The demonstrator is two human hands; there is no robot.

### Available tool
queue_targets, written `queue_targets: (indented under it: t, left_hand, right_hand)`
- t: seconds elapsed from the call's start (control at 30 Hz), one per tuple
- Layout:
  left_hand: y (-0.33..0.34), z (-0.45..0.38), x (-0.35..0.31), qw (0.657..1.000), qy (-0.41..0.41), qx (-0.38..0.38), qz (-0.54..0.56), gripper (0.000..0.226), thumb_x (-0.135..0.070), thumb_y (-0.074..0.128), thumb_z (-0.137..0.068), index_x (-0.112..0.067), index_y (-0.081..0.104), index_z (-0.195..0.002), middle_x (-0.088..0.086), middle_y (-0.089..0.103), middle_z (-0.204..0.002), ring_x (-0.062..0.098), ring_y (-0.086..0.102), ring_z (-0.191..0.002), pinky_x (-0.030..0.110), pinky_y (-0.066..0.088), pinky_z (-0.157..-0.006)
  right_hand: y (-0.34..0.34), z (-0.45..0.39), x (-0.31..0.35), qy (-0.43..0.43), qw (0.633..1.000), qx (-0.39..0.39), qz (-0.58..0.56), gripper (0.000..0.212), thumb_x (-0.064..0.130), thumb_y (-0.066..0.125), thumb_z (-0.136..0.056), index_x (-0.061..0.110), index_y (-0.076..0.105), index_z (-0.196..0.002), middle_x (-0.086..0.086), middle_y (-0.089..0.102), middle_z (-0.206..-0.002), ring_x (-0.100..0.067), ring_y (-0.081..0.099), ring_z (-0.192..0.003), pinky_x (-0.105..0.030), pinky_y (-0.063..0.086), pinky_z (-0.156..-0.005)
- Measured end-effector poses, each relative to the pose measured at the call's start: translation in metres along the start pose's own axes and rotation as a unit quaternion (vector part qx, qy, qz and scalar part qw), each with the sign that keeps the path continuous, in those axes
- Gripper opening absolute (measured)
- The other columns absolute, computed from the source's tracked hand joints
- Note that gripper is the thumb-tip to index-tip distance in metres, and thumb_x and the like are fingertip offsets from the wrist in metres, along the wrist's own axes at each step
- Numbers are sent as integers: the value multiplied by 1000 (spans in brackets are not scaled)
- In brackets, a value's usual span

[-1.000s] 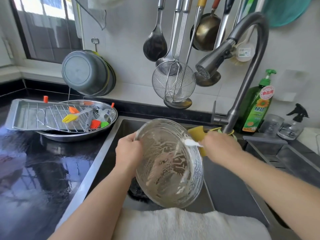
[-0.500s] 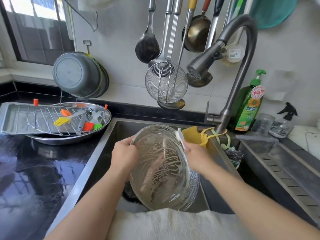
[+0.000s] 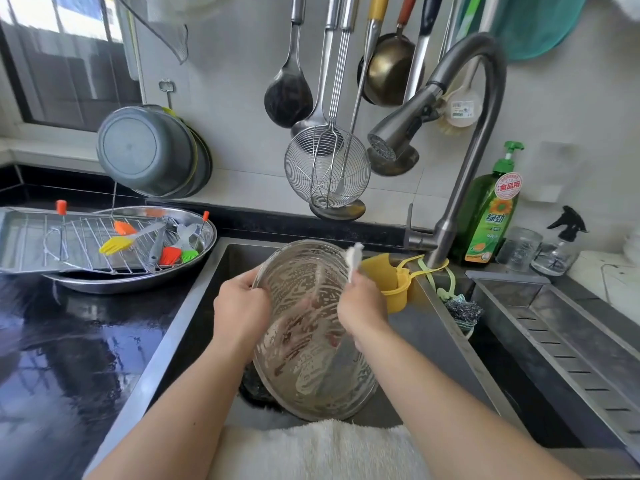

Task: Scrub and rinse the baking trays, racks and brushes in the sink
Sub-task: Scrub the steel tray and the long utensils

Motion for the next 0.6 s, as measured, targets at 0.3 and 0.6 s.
queue_targets:
  t: [0.3,0.6]
  left_hand:
    - [3,0,0,1000,-2,14,11,61,3,49,-90,-46,78,-111,-10,80,-89,17,74,-78,35,58,-66]
    - [5,-2,4,999,4,45,-17,54,0,51,-91,-43,80,-106,-5,80,-84,26,71,-74,40,56,-65]
  right_hand:
    - [-14,11,20,-172,971,29,165,54,11,41,-106,31,38,-155,-1,59,-98,-22,60,-78,-38,51,-60]
    - [-19,19,20,-235,950,48,199,51,18,42,-108,36,36,-155,2,54,-93,-16,56,-73,-32,47,-54]
Point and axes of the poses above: each hand's wrist, its own z-axis away from the middle knuckle, its own y-axis out of the palm, x = y × z, the point moved 3 cm from there along -z, towards the middle knuckle
